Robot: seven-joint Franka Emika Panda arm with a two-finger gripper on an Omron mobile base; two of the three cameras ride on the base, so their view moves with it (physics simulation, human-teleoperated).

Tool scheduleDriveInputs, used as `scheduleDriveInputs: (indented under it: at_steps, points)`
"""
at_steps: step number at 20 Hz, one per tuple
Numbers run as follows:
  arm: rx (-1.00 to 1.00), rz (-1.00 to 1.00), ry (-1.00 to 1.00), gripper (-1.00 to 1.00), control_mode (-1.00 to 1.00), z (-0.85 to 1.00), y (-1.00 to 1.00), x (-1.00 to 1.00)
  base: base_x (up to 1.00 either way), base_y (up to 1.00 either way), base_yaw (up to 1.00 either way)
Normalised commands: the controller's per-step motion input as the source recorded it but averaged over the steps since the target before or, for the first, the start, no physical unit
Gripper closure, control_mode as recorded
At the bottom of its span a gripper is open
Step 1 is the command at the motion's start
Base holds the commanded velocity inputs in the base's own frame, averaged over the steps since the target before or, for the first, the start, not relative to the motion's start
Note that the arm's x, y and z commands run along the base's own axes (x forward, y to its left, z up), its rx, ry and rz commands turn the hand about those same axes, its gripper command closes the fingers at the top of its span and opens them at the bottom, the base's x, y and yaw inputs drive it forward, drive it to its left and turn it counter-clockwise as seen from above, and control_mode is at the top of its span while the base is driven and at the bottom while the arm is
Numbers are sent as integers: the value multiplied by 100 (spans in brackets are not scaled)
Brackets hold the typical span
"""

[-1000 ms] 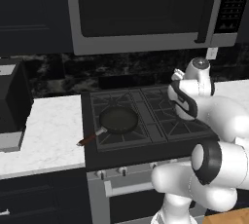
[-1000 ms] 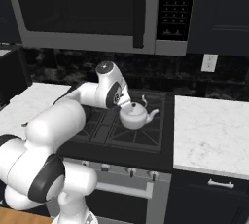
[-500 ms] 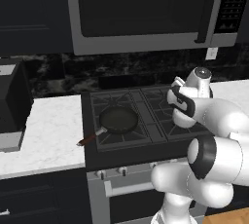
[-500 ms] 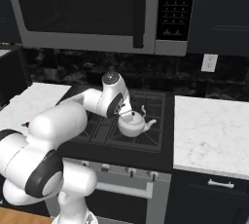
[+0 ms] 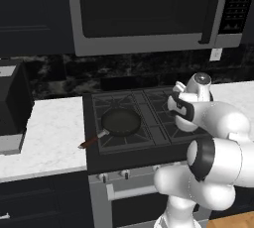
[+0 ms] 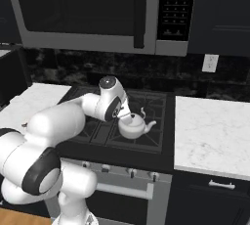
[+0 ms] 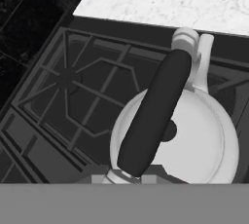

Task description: Pick the kettle from the counter and place it on a stove burner. Then turn the burner on.

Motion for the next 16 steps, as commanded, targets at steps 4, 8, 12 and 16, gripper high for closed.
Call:
scheduleDriveInputs:
  at_steps: [4, 8, 12, 16]
  points:
    - [0, 0, -1, 100, -100, 2, 0, 29, 0, 0, 0]
    - [0, 0, 0, 100, -100, 5, 0, 43, 0, 0, 0]
    - [0, 0, 0, 100, -100, 0, 0, 26, 0, 0, 0]
    - [-1, 0, 0, 100, -100, 0, 0, 0, 0, 0, 0]
